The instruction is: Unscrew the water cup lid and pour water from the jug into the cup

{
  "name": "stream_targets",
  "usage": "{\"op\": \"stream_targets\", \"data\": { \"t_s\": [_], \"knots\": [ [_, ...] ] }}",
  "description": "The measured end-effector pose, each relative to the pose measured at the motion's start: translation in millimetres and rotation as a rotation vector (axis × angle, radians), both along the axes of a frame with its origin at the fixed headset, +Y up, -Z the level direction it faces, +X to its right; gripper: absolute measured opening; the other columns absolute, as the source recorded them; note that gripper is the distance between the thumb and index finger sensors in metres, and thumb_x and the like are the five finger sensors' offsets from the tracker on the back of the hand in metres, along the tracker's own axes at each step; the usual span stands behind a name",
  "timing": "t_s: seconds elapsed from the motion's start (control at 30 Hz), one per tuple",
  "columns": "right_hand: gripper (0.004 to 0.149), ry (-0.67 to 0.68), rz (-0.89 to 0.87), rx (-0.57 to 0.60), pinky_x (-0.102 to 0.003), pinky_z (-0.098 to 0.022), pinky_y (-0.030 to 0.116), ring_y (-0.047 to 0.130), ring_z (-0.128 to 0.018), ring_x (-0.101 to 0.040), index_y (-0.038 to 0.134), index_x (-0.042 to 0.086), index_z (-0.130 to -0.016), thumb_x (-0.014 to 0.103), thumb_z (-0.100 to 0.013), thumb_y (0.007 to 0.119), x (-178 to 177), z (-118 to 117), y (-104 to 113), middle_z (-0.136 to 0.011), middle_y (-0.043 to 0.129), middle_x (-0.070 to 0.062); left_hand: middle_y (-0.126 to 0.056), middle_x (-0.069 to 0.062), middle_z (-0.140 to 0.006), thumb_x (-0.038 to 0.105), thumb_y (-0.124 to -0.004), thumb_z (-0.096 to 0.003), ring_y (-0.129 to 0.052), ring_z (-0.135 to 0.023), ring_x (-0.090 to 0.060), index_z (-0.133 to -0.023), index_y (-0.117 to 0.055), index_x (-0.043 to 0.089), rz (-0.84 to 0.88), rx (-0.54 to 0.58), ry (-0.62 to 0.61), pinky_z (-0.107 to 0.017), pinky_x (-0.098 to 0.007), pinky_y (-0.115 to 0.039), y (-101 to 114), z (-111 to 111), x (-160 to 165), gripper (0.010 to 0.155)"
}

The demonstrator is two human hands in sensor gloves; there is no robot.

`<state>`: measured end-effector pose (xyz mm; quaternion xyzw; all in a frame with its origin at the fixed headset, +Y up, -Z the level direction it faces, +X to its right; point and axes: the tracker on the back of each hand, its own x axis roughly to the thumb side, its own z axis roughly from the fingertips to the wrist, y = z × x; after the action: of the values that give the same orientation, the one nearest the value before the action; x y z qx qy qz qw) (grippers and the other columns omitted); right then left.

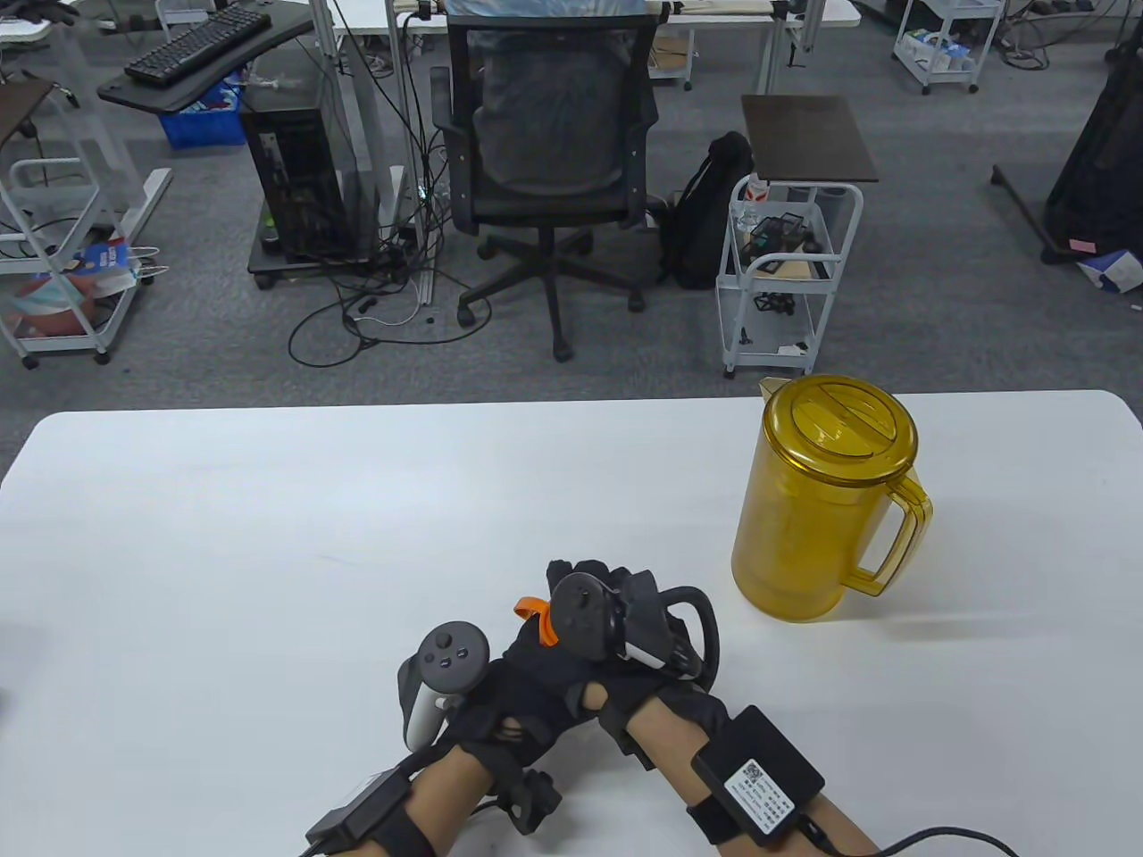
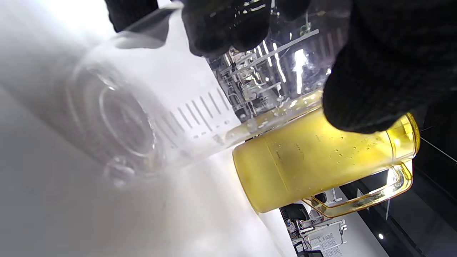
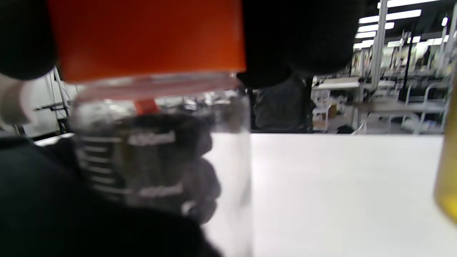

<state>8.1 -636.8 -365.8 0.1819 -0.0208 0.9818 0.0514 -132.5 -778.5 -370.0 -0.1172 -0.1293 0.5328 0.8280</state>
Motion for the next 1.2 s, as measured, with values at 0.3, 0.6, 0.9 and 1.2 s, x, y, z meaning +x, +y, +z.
{"op": "stream_targets", "data": {
  "t_s": [0.3, 0.6, 0.9, 1.2],
  "knots": [
    [0.073, 0.112, -0.018, 0.099, -0.046, -0.036, 0.082, 0.084, -0.056, -0.039, 0.073, 0.025, -0.098, 0.073, -0.043, 0.08, -1, 1, -6, -0.094, 0.074, -0.013, -0.057, 0.013, -0.115, 0.06, -0.114, -0.0292, -0.069, -0.113, -0.021, -0.11, -0.045, 0.05, 0.032, -0.04, -0.096, -0.081, -0.056, -0.058, -3, -11, -4, 0.107],
    [0.061, 0.309, -0.037, -0.016, -0.056, -0.056, 0.074, 0.074, -0.079, -0.045, 0.07, 0.034, -0.1, 0.06, -0.046, 0.084, 1, 1, -4, -0.106, 0.061, -0.012, -0.056, 0.012, -0.116, 0.062, -0.113, -0.0309, -0.067, -0.114, -0.022, -0.11, -0.043, 0.049, 0.036, -0.039, -0.102, -0.081, -0.056, -0.057, -5, -9, -3, 0.107],
    [0.058, 0.458, -0.161, -0.168, -0.069, -0.069, 0.058, 0.054, -0.102, -0.046, 0.072, 0.033, -0.095, 0.064, -0.046, 0.081, 5, -2, -5, -0.113, 0.052, -0.009, -0.055, 0.012, -0.116, 0.062, -0.112, -0.0311, -0.066, -0.114, -0.023, -0.11, -0.041, 0.049, 0.033, -0.036, -0.101, -0.081, -0.056, -0.057, -6, -9, -3, 0.107],
    [0.04, 0.175, -0.333, -0.074, -0.064, -0.066, 0.067, 0.081, -0.087, -0.037, 0.094, 0.022, -0.078, 0.048, -0.048, 0.087, -5, -7, 1, -0.09, 0.085, -0.007, -0.055, 0.012, -0.116, 0.063, -0.112, -0.0309, -0.066, -0.114, -0.022, -0.11, -0.041, 0.049, 0.029, -0.034, -0.097, -0.081, -0.057, -0.057, -6, -8, -3, 0.107]
  ]
}}
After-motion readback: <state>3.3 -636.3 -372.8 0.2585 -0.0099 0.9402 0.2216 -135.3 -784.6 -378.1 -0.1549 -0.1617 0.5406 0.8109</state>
